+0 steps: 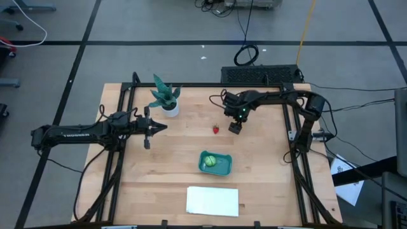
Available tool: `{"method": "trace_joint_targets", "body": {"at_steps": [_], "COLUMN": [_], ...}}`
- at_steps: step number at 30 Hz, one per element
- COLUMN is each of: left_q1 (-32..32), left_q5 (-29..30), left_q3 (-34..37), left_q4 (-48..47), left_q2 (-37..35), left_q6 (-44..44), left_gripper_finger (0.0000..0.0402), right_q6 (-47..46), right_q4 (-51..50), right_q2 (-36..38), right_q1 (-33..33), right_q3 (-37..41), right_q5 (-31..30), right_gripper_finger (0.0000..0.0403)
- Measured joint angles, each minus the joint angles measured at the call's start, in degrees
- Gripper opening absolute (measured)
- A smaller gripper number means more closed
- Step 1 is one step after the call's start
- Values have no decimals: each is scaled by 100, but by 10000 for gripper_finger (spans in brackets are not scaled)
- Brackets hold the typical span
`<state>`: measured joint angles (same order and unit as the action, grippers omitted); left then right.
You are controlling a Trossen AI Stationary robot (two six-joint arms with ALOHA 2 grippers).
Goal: Pick and placing Produce into tupperware
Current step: Put the lemon into the bin
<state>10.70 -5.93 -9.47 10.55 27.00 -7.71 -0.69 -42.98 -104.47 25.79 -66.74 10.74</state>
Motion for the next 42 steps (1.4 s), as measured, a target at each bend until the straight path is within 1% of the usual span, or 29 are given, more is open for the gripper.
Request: {"method": "trace_joint_targets", "body": {"at_steps": [7,17,24,26,33,38,42], "left_q1": [0,0,0,0,0,0,0], "left_q5": [0,2,4,4,6,4,7], "left_q3": [0,0,0,0,0,0,0], "left_q4": [-4,-7,-7,-7,-7,-7,-7], "left_q2": [0,0,-2,-2,0,0,-2], "left_q6": [3,3,5,5,5,5,5], "left_gripper_finger": [26,26,26,26,26,26,26], "right_q6": [-4,-9,-13,-11,-37,-71,-120], "right_q4": [251,198,126,125,79,67,37], "right_q2": [4,4,8,10,11,11,11], "right_q1": [-36,-36,-36,-36,-36,-36,-36], "right_q3": [-2,-2,-4,-4,-7,-7,-13], "right_q5": [-15,-17,-15,-13,-17,-15,-13], "right_gripper_finger": [249,247,202,197,214,200,202]}}
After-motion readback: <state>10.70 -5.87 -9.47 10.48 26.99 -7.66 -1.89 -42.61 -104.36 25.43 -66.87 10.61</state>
